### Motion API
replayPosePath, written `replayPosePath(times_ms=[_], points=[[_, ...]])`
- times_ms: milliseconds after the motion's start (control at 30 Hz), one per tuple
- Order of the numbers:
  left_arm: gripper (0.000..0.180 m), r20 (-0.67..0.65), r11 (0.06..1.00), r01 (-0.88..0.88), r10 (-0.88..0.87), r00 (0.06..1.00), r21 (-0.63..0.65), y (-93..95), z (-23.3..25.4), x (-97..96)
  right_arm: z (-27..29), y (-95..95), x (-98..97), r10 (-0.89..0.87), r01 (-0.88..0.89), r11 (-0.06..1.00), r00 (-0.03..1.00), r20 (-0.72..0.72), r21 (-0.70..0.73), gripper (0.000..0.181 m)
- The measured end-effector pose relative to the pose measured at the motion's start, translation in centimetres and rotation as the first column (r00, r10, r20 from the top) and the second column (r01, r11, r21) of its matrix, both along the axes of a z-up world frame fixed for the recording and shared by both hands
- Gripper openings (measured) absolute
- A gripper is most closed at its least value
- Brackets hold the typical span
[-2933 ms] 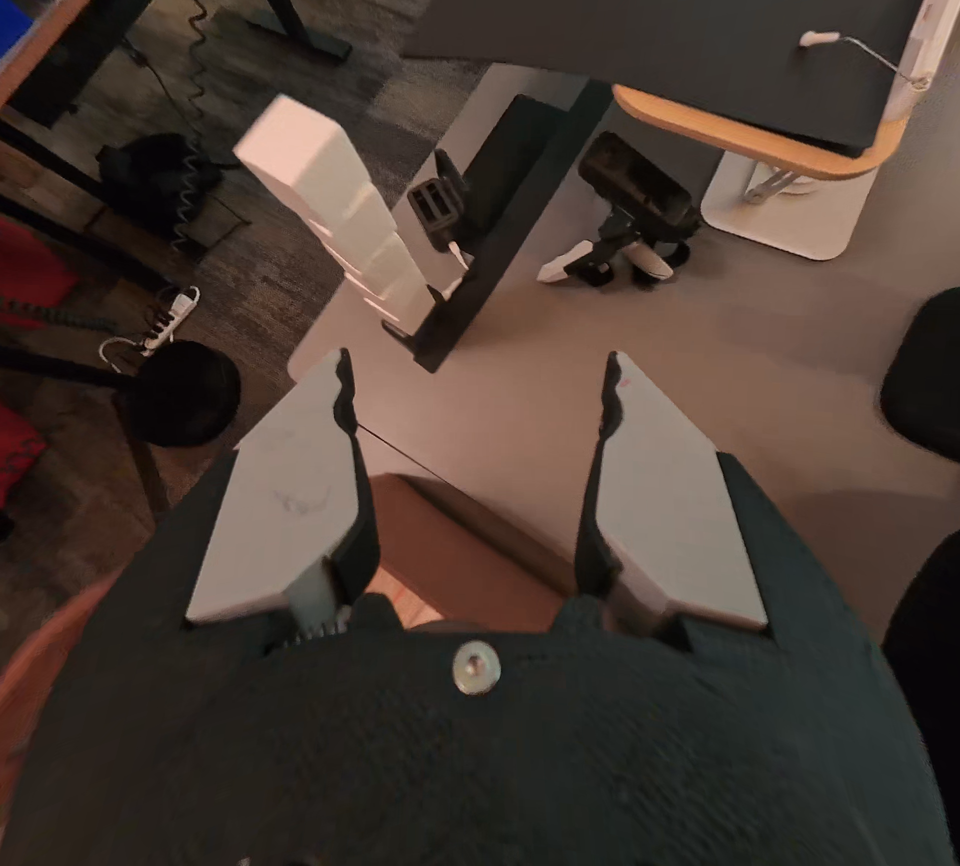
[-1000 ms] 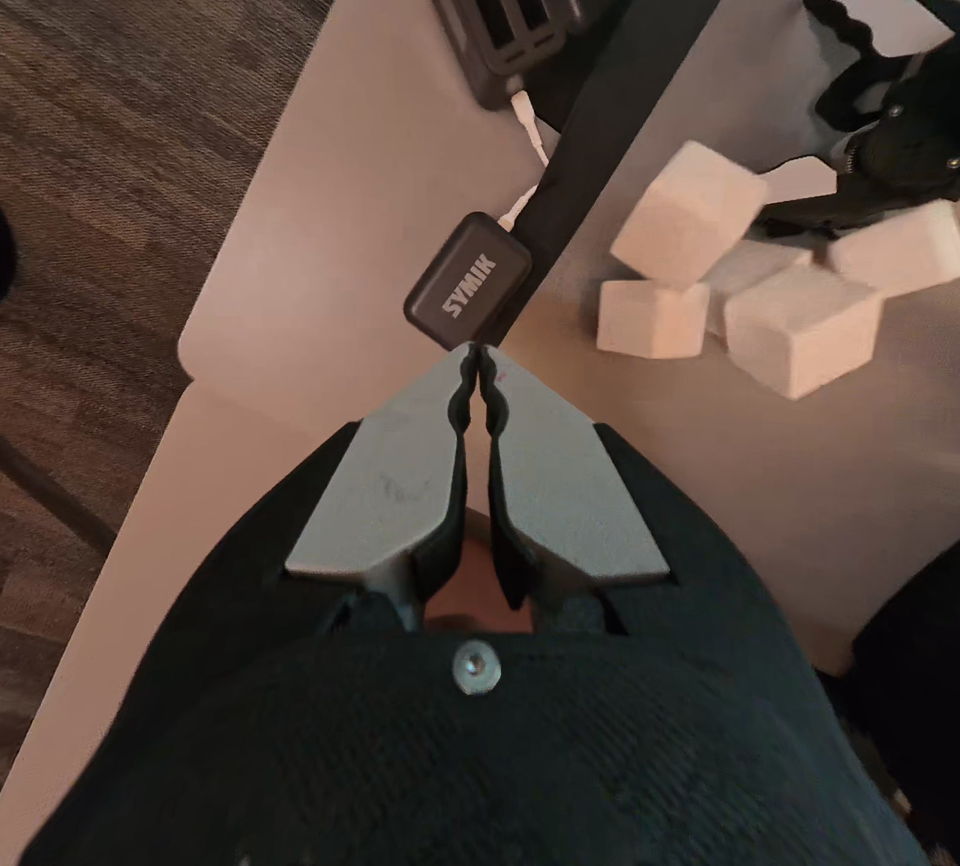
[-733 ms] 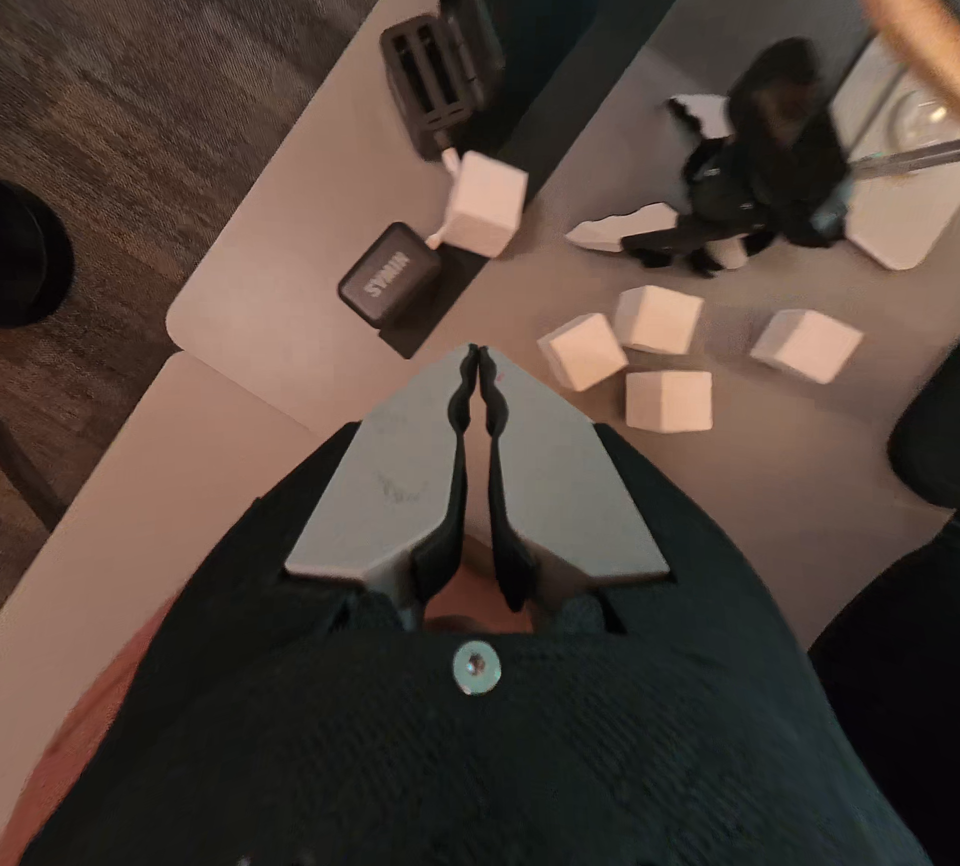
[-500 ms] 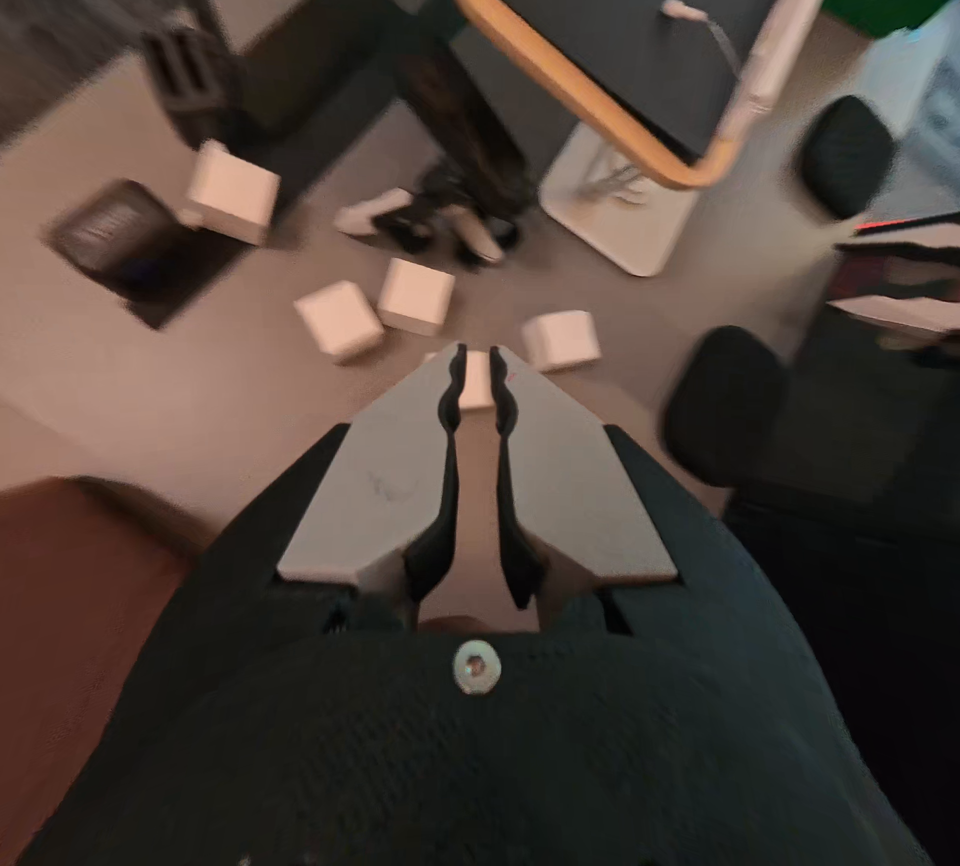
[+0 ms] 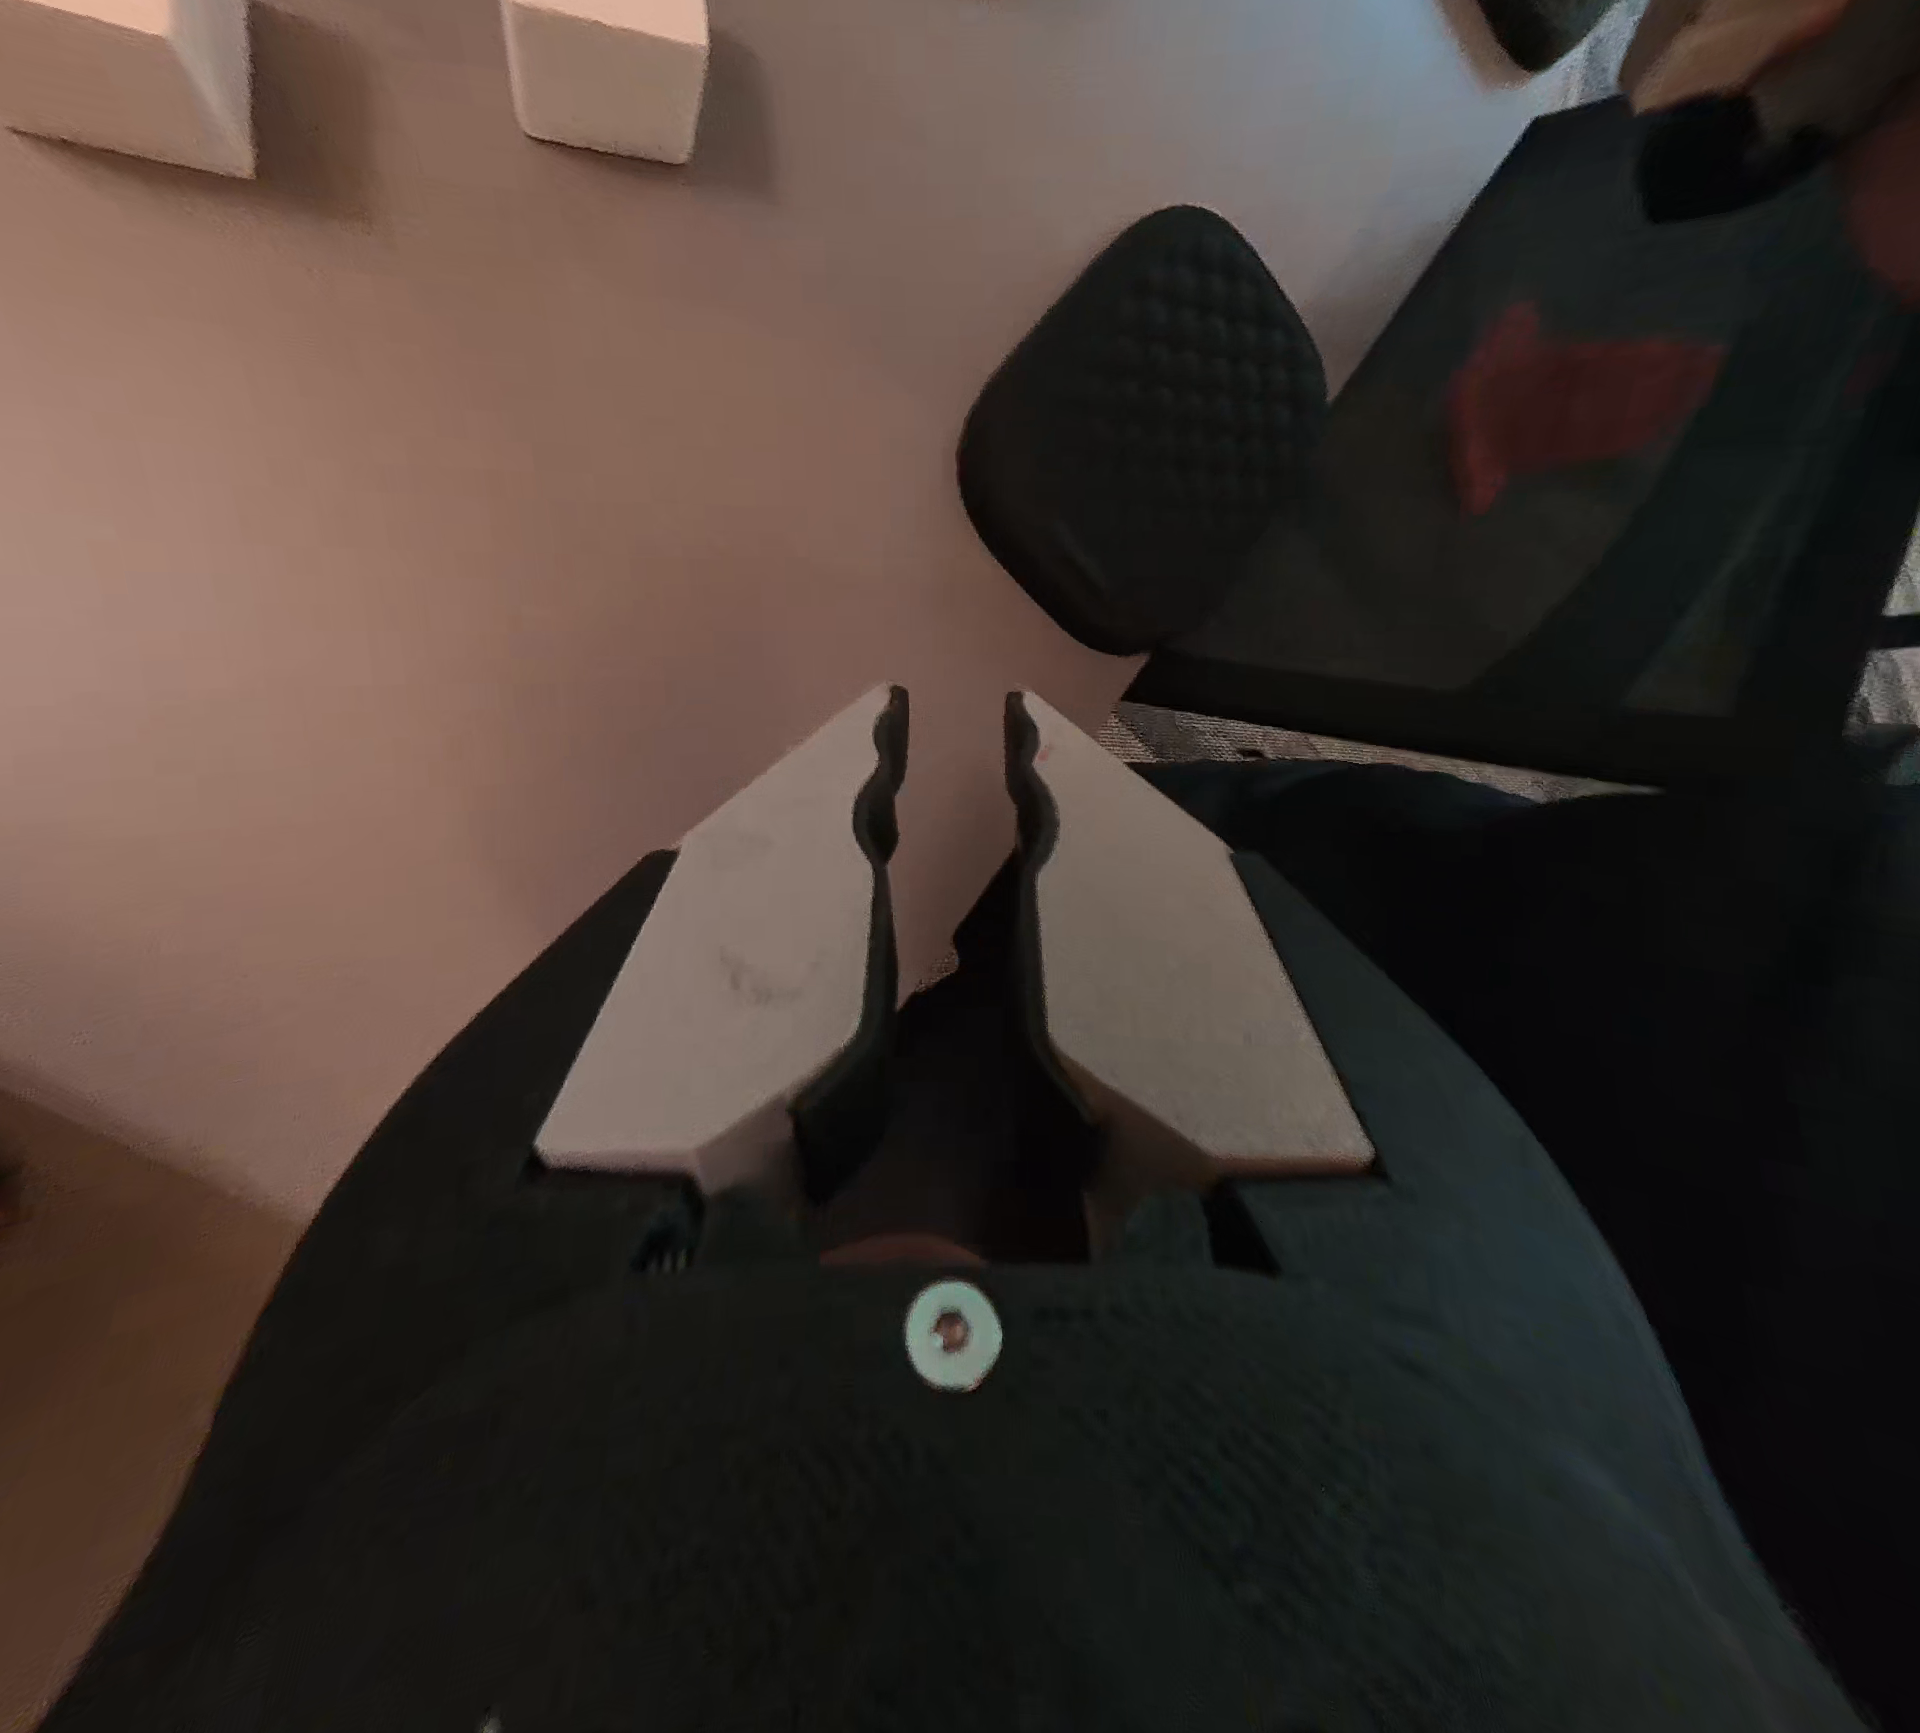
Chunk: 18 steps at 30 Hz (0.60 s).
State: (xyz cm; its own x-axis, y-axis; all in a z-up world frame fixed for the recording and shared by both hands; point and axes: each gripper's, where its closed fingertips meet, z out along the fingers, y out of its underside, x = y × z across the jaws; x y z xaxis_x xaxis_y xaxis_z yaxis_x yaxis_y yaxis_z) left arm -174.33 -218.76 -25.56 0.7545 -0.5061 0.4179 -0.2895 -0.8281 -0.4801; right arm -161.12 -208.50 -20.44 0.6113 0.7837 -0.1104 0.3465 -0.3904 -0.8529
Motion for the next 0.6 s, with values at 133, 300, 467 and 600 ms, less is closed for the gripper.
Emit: replayPosePath(times_ms=[133,300,467,600], points=[[0.017,0.065,0.997,0.066,-0.068,0.996,0.025,-1.5,-0.1,0.1,0.9,-0.6,-1.4,-0.029,0.028,0.999,0.998,0.052,0.035,0.065],[0.023,0.139,0.98,0.191,-0.196,0.971,0.051,-4.8,0.2,-2.8,0.8,-1.9,-4.8,-0.107,0.107,0.994,0.991,0.077,0.002,0.065],[0.027,0.168,0.949,0.3,-0.312,0.935,0.091,-8.2,1.7,-6.1,0.9,-2.1,-9.0,-0.088,0.083,0.996,0.982,0.165,0.038,0.065],[0.027,0.135,0.917,0.324,-0.36,0.923,0.233,-8.9,4.4,-8.6,1.0,-0.8,-12.5,-0.009,0.003,1.0,0.973,0.232,0.027,0.066]])
